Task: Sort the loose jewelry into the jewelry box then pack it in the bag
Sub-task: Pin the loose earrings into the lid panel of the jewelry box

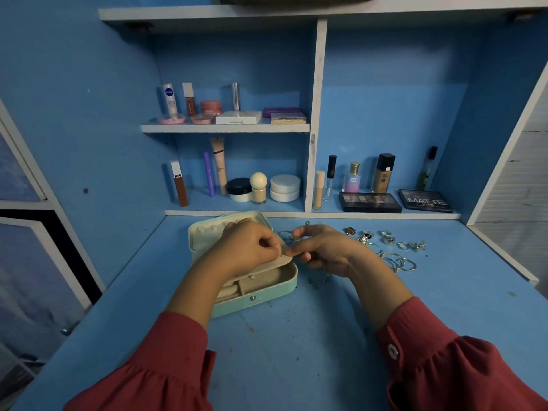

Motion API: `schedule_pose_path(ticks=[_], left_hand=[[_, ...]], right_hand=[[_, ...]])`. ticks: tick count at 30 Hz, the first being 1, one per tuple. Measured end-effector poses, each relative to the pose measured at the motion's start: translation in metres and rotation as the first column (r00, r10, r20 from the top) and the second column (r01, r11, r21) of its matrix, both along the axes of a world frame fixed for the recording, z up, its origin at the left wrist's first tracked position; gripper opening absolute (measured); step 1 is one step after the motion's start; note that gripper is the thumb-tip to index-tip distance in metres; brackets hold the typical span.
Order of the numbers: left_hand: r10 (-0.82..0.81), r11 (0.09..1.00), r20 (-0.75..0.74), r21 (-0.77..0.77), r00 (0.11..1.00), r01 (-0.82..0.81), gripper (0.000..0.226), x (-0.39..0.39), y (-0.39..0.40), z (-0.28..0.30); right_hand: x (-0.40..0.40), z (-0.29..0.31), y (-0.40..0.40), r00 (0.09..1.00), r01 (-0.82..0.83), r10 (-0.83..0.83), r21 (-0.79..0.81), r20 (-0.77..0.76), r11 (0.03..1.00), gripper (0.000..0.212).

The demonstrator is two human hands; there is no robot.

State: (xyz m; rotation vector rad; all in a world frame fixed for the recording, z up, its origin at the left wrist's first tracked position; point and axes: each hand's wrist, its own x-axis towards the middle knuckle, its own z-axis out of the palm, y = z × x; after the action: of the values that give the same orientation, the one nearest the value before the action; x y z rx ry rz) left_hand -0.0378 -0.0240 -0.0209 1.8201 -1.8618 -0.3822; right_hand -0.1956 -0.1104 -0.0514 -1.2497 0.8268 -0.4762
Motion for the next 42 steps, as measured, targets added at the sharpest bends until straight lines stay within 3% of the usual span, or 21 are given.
schedule_pose_path(ticks=[7, 16, 26, 42], left_hand=[[0.018, 0.999, 0.031, -0.03, 0.999, -0.017, 0.009, -0.001, 0.0, -0.001], [0.027, 0.999, 0.127, -0.032, 0.992, -0.023, 0.009, -0.006, 0.002, 0.003], [0.02, 0.998, 0.27, -0.056, 0.963, -0.005, 0.012, -0.013, 0.001, 0.005], [0.046, 0.995, 0.178, -0.092, 0.983, -0.03, 0.018, -0.004, 0.006, 0.0]], right_hand=[[0.001, -0.001, 0.001, 0.999, -0.037, 0.037, -0.049, 0.004, 0.998, 0.021], [0.002, -0.003, -0.001, 0.999, -0.035, 0.036, -0.078, 0.001, 0.996, 0.033], [0.002, -0.003, 0.0, 0.999, -0.041, 0.041, -0.103, -0.01, 0.994, 0.026], [0.002, -0.005, -0.003, 1.0, -0.028, 0.028, -0.07, 0.004, 0.997, 0.037]])
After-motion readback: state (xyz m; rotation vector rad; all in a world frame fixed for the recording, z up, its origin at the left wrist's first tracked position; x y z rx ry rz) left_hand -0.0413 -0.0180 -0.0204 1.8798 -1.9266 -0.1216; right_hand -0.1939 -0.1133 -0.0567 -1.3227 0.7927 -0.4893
